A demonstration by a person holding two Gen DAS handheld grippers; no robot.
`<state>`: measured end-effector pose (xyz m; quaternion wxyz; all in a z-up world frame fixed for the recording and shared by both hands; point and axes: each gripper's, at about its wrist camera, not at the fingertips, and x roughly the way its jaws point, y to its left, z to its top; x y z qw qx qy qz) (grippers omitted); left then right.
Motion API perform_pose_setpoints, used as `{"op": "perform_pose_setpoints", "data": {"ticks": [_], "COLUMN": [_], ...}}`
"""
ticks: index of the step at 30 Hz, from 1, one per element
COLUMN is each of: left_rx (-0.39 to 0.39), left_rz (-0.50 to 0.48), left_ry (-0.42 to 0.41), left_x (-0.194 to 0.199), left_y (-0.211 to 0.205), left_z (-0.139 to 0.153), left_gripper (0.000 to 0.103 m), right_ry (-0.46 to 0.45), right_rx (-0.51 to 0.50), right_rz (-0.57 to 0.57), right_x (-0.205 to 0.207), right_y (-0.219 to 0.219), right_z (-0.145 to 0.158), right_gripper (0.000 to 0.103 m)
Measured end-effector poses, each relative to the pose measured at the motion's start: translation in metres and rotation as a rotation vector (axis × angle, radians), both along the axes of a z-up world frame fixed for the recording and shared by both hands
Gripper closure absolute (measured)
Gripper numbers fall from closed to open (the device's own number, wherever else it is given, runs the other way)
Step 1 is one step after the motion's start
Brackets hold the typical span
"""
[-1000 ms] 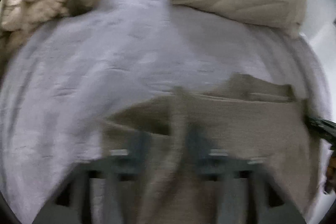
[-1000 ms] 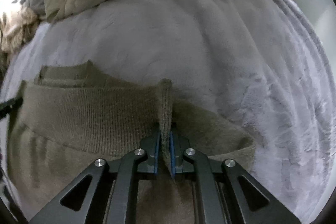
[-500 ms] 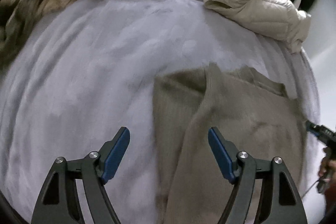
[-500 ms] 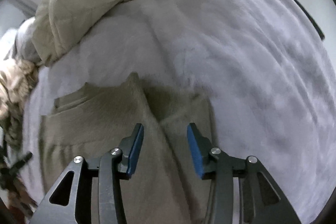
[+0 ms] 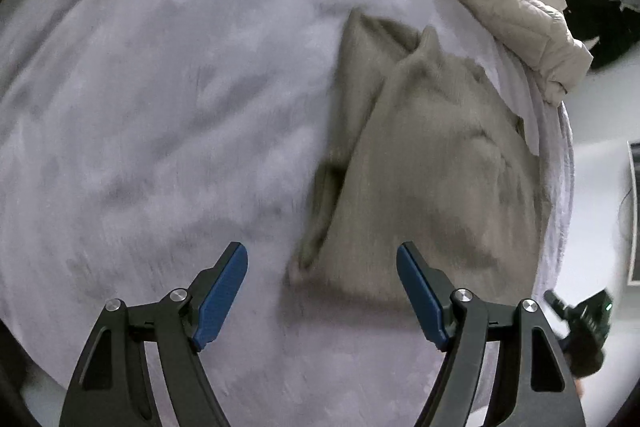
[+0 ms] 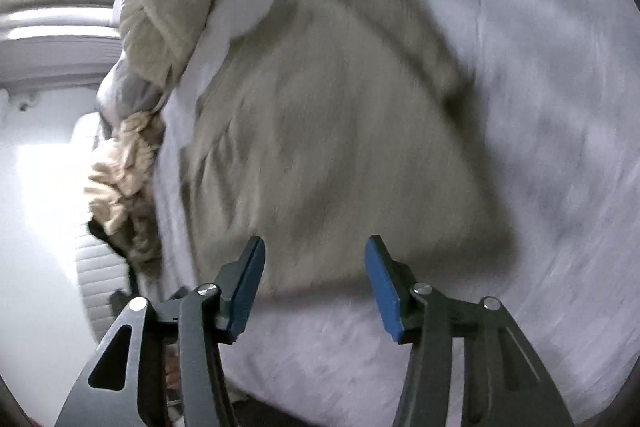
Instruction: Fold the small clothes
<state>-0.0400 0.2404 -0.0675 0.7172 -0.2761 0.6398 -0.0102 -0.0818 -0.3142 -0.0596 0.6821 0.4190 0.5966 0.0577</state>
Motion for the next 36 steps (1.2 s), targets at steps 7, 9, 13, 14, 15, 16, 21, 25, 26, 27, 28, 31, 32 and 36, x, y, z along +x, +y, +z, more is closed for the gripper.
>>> {"op": "perform_pose_setpoints", "data": {"ticks": [7, 9, 13, 14, 15, 16, 21, 25, 26, 27, 28, 31, 32, 36], "left_rx": [-0.170, -0.206, -0.231, -0.230, -0.232, -0.234, -0.157, -0.103, -0.103, -0.101, -0.094, -0.061, -0.051, -0.013], "left_rz": [0.153, 0.220, 0.314, 0.320, 0.306, 0.293, 0.148, 0.091, 0.095, 0.096, 0.092, 0.056, 0.045, 0.036], "left_ry": [0.037, 0.033, 0.013, 0.009, 0.008, 0.001, -0.082, -0.082, -0.067, -0.059, -0.052, -0.062, -0.066, -0.068], "left_x": [-0.017, -0.017, -0.018, -0.018, -0.016, -0.014, -0.010, -0.016, -0.017, -0.016, -0.017, -0.016, -0.016, -0.011], "left_y": [-0.009, -0.012, -0.012, -0.011, -0.011, -0.011, -0.015, -0.014, -0.013, -0.014, -0.014, -0.018, -0.019, -0.025], "left_z": [-0.024, -0.029, -0.034, -0.034, -0.035, -0.034, -0.004, -0.005, -0.012, -0.017, -0.022, -0.024, -0.023, -0.018], "left_gripper": [0.026, 0.026, 0.043, 0.054, 0.076, 0.086, 0.091, 0.091, 0.091, 0.091, 0.091, 0.091, 0.091, 0.091], "right_ry": [0.062, 0.072, 0.049, 0.046, 0.051, 0.056, -0.023, 0.019, 0.040, 0.064, 0.075, 0.074, 0.075, 0.088], "right_rx": [0.058, 0.076, 0.117, 0.146, 0.154, 0.149, 0.022, -0.061, -0.080, -0.095, -0.097, -0.115, -0.119, -0.127], "right_rz": [-0.119, -0.217, -0.371, -0.413, -0.430, -0.435, -0.249, -0.185, -0.172, -0.152, -0.138, -0.110, -0.107, -0.096], "right_x": [-0.028, -0.037, -0.050, -0.051, -0.050, -0.049, -0.033, -0.035, -0.035, -0.037, -0.039, -0.040, -0.039, -0.031], "right_y": [-0.004, -0.018, -0.047, -0.054, -0.057, -0.061, -0.060, -0.066, -0.067, -0.069, -0.069, -0.068, -0.067, -0.058], "right_z": [-0.031, -0.040, -0.046, -0.049, -0.049, -0.049, -0.008, -0.018, -0.025, -0.036, -0.042, -0.047, -0.046, -0.041], "right_gripper": [0.046, 0.046, 0.046, 0.047, 0.059, 0.095, 0.095, 0.095, 0.095, 0.095, 0.095, 0.095, 0.095, 0.095]}}
